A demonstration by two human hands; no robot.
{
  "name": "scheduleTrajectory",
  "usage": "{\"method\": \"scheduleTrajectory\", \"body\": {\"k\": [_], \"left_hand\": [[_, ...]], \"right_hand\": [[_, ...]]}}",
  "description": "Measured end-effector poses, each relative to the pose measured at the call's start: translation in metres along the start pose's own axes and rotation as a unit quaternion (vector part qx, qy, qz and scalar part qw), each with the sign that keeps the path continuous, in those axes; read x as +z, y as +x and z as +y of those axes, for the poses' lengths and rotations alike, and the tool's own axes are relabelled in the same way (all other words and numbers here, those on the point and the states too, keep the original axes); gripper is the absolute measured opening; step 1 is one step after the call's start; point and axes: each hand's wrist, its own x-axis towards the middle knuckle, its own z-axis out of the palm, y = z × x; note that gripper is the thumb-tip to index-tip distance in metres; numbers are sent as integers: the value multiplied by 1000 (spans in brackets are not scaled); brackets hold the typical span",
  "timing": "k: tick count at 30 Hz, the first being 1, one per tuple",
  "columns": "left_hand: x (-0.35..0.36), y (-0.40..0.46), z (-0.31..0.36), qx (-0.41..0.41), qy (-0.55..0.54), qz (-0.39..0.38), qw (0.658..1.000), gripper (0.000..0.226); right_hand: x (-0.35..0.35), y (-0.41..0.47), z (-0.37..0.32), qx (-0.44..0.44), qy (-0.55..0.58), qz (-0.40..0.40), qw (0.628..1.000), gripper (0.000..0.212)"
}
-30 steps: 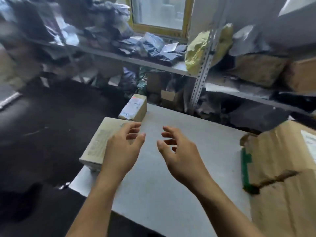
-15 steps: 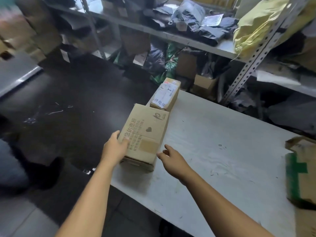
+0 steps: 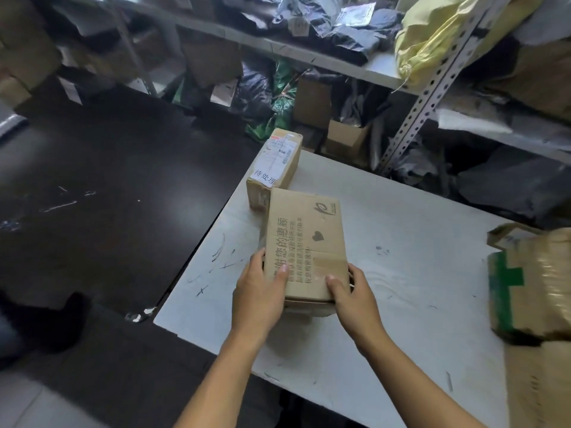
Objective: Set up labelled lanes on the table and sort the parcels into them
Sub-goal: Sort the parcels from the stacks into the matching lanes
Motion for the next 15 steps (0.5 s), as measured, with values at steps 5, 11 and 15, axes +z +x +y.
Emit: {"method": "scheduleTrajectory", "body": {"k": [5, 11, 15], "left_hand": [[38, -17, 22, 4, -34, -44, 998, 35], [70, -44, 49, 50, -20, -56, 997, 45], [90, -71, 68, 107, 35, -66, 991, 51]], "right_hand": [[-45, -10, 12, -25, 8, 53, 998, 31], [-87, -24, 33, -18, 47, 74, 996, 28], [-115, -33, 50, -14, 74, 75, 994, 33]]}}
